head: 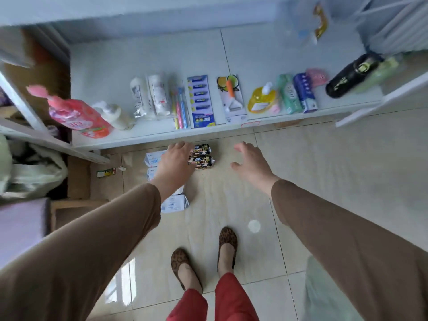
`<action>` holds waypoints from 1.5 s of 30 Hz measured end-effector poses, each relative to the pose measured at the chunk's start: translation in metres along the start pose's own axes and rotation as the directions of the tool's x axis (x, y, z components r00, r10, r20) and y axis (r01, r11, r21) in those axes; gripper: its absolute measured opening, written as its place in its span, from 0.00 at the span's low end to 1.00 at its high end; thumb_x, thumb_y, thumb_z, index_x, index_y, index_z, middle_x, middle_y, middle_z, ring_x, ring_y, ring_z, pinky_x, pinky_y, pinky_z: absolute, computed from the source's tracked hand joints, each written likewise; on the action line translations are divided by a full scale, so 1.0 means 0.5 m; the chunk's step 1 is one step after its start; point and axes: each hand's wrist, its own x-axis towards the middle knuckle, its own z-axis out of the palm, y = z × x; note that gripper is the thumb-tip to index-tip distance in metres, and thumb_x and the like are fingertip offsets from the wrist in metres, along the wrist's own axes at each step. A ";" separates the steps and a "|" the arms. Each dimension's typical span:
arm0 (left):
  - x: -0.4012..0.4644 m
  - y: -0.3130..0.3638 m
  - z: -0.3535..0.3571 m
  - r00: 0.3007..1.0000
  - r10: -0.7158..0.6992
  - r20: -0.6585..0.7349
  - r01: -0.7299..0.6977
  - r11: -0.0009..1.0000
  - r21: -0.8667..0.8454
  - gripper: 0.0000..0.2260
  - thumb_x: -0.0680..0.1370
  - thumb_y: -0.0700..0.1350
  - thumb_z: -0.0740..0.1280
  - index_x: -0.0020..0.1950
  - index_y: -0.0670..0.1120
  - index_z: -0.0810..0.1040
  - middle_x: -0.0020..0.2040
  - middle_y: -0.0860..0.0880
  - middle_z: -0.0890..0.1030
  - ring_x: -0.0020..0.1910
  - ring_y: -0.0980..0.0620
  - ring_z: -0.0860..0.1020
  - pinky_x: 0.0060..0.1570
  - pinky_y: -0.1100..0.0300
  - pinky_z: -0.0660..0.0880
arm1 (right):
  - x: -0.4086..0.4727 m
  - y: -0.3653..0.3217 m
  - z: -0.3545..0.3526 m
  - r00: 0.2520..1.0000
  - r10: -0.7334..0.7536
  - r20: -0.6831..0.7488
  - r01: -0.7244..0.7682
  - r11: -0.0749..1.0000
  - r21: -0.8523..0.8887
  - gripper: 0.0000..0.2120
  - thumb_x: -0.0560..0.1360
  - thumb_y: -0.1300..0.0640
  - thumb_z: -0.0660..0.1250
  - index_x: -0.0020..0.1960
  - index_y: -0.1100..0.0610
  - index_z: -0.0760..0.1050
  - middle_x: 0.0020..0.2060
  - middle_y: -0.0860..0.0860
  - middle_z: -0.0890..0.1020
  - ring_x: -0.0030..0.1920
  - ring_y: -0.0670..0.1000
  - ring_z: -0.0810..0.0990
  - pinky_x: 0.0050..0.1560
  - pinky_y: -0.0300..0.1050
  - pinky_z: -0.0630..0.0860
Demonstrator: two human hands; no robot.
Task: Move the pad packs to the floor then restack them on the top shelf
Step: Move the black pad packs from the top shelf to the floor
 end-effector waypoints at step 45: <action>0.372 0.296 -0.896 0.970 -0.242 0.014 0.238 0.963 0.122 0.44 0.66 0.48 0.79 0.77 0.55 0.62 0.74 0.45 0.61 0.71 0.41 0.62 0.71 0.47 0.62 | 0.331 -0.238 -1.130 0.823 -0.280 -0.495 0.340 0.940 0.034 0.07 0.78 0.56 0.67 0.55 0.56 0.75 0.49 0.49 0.80 0.49 0.50 0.78 0.43 0.41 0.67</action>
